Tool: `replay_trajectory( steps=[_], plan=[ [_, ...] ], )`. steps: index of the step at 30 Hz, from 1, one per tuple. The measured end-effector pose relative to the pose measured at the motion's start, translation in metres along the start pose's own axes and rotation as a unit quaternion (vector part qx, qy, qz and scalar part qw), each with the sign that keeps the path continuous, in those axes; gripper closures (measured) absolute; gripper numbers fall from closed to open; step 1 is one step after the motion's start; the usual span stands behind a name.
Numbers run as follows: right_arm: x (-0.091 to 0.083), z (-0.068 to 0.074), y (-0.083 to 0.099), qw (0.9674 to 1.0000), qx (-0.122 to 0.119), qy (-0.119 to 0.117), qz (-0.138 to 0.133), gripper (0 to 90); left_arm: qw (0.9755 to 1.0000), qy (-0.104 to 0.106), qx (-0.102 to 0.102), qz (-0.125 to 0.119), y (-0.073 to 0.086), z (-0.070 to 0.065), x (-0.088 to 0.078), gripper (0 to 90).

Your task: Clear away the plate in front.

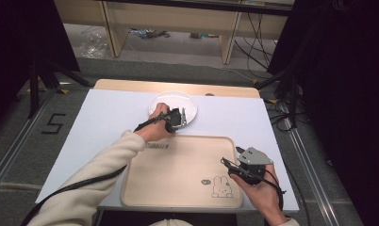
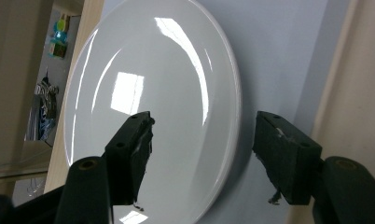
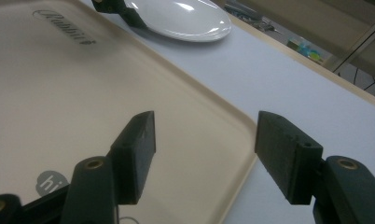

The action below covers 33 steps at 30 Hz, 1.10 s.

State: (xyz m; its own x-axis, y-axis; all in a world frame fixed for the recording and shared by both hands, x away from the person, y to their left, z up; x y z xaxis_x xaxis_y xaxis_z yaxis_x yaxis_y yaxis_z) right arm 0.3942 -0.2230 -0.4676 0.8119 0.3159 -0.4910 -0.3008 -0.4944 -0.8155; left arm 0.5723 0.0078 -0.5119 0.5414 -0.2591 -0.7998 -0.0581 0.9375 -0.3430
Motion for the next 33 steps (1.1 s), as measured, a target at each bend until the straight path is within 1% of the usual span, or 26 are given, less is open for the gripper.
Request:
replay_trajectory(
  steps=[5, 8, 12, 14, 16, 21, 22, 25, 27, 28, 30, 33],
  plan=[
    [0.0, 0.0, 0.0, 1.0, 0.0, 0.001, -0.003, 39.4, 0.9998, 0.001, 0.011, 0.015, 0.002, 0.0, 0.006, 37.8],
    [0.0, 0.0, 0.0, 1.0, 0.001, 0.002, -0.003, 39.4, 0.9997, 0.001, 0.013, 0.019, 0.003, -0.001, 0.008, 38.0],
    [0.0, 0.0, 0.0, 1.0, 0.0, 0.002, -0.003, 39.5, 0.9992, -0.003, 0.027, 0.029, 0.004, -0.001, 0.011, 38.5],
    [0.0, 0.0, 0.0, 1.0, 0.001, 0.002, -0.003, 39.6, 0.9992, -0.004, 0.026, 0.03, 0.003, -0.002, 0.013, 38.6],
    [0.0, 0.0, 0.0, 1.0, 0.001, 0.003, -0.003, 39.7, 0.9988, -0.006, 0.034, 0.035, 0.004, -0.002, 0.014, 39.0],
    [-0.001, 0.0, 0.0, 1.0, 0.003, -0.001, -0.001, 39.8, 0.9989, -0.008, 0.033, 0.033, 0.003, -0.002, 0.015, 39.2],
    [0.0, 0.0, 0.0, 1.0, 0.004, 0.0, -0.005, 39.7, 0.9988, -0.008, 0.033, 0.034, 0.003, -0.002, 0.015, 39.3],
    [0.0, 0.0, 0.0, 1.0, 0.004, 0.0, -0.005, 39.9, 0.9986, -0.007, 0.037, 0.037, 0.002, -0.001, 0.016, 40.2],
    [0.0, 0.0, 0.0, 1.0, 0.004, 0.0, -0.004, 39.9, 0.9988, -0.006, 0.032, 0.037, 0.002, 0.0, 0.016, 40.3],
    [0.0, 0.0, 0.0, 1.0, 0.004, 0.0, -0.004, 40.0, 0.9987, -0.007, 0.034, 0.039, 0.002, 0.0, 0.017, 40.4],
    [-0.001, 0.0, 0.0, 1.0, 0.005, -0.003, -0.001, 40.0, 0.9986, -0.003, 0.034, 0.04, 0.002, 0.0, 0.017, 43.9],
    [-0.001, 0.0, 0.0, 1.0, 0.005, -0.003, -0.002, 40.2, 0.9983, -0.002, 0.039, 0.044, 0.001, -0.001, 0.017, 46.7]
  ],
)
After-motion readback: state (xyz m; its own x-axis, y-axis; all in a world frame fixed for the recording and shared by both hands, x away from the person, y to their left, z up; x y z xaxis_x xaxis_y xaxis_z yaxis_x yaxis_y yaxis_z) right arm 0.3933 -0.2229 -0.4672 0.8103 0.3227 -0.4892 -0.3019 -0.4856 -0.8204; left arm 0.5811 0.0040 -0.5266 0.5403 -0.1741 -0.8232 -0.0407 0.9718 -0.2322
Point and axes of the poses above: each handheld gripper's, and its own axes: x roughly forward along the jaws, y roughly out of its underside, z roughly to its left, the point moved 7 cm from there along x, roughly forward along the jaws, and after that the axes turned 5 degrees about y, right-handed, at the moved point
